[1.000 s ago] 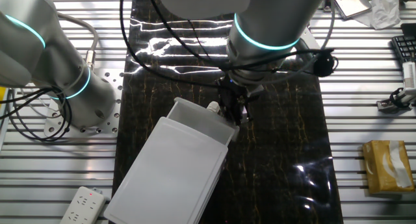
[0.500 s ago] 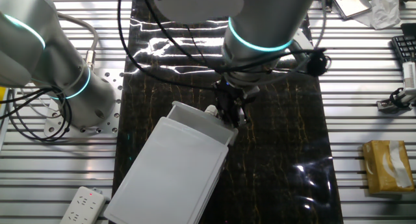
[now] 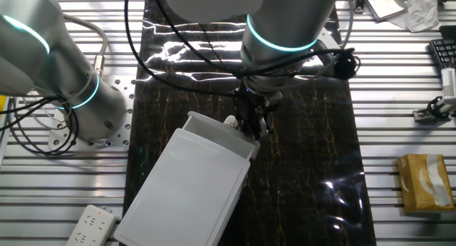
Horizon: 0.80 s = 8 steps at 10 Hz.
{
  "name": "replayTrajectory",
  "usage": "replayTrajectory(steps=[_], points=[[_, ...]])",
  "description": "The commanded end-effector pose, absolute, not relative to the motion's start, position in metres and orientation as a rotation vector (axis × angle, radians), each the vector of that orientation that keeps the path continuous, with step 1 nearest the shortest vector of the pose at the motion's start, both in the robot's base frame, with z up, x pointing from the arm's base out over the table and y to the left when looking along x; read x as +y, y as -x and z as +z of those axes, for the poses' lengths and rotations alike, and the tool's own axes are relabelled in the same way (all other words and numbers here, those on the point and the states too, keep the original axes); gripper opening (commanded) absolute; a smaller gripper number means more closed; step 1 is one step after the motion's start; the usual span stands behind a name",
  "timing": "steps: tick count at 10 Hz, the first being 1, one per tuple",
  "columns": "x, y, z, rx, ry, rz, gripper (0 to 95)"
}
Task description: Use the gripper to push and close the drawer
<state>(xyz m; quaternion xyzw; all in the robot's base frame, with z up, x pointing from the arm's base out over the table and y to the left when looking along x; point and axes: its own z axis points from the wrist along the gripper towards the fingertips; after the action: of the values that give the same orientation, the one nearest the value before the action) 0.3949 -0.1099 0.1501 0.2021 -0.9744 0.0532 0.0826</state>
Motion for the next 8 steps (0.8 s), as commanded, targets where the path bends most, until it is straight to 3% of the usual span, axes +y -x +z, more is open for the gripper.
replayTrajectory(steps=[1, 8], points=[[-0.112, -0.394, 0.147, -2.926, -0.59, 0.145, 0.0], [-0.11, -0.404, 0.16, -2.92, -0.556, 0.138, 0.0]])
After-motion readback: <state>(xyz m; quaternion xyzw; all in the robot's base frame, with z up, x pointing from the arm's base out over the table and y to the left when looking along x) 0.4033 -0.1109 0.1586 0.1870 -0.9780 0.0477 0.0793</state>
